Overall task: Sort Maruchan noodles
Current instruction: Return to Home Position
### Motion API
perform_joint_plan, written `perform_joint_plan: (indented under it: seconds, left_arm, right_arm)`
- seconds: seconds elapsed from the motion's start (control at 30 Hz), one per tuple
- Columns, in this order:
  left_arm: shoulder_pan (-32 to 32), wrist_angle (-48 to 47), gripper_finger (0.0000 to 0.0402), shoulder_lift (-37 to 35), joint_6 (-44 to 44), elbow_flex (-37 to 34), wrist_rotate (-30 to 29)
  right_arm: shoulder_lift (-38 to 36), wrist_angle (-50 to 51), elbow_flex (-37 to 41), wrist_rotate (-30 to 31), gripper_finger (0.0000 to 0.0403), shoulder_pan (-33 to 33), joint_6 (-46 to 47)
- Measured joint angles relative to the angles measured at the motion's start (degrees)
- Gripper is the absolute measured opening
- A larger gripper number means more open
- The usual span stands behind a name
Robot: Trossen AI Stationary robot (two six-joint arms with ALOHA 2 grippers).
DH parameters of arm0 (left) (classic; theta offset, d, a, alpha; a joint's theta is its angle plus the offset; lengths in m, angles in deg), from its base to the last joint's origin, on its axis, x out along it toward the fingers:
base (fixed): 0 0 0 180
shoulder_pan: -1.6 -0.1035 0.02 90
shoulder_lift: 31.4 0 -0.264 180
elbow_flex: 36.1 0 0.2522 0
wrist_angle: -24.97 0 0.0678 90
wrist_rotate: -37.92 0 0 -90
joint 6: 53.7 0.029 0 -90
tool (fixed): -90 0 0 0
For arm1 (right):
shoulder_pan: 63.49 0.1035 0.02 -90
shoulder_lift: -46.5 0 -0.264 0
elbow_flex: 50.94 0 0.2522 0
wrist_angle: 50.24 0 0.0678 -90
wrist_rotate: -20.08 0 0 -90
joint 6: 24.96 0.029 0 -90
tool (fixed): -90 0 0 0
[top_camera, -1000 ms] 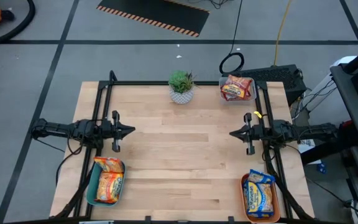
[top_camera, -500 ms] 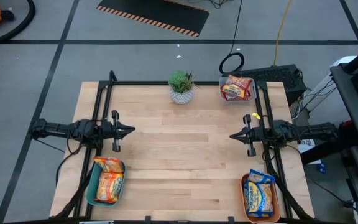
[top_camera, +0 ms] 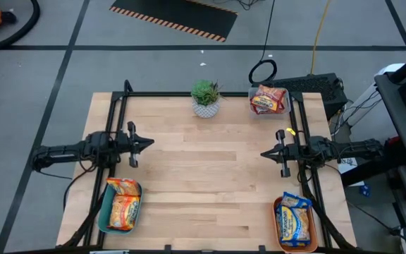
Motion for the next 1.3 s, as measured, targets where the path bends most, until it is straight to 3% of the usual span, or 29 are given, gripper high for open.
perform_joint_plan:
  seconds: [0.43,1.3]
  left_arm:
    - [-1.0,-0.5,0.0026,0.0,-0.9,0.0,2.4]
    - [4.5,0.5,0.0026,0.0,-1.8,-0.1,2.6]
  right_arm:
    - [0.0,-0.1,0.0,0.0,0.0000,0.0,0.0]
    - [0.0,-0.2,0.0,-0.2,0.0000,0.0,0.0]
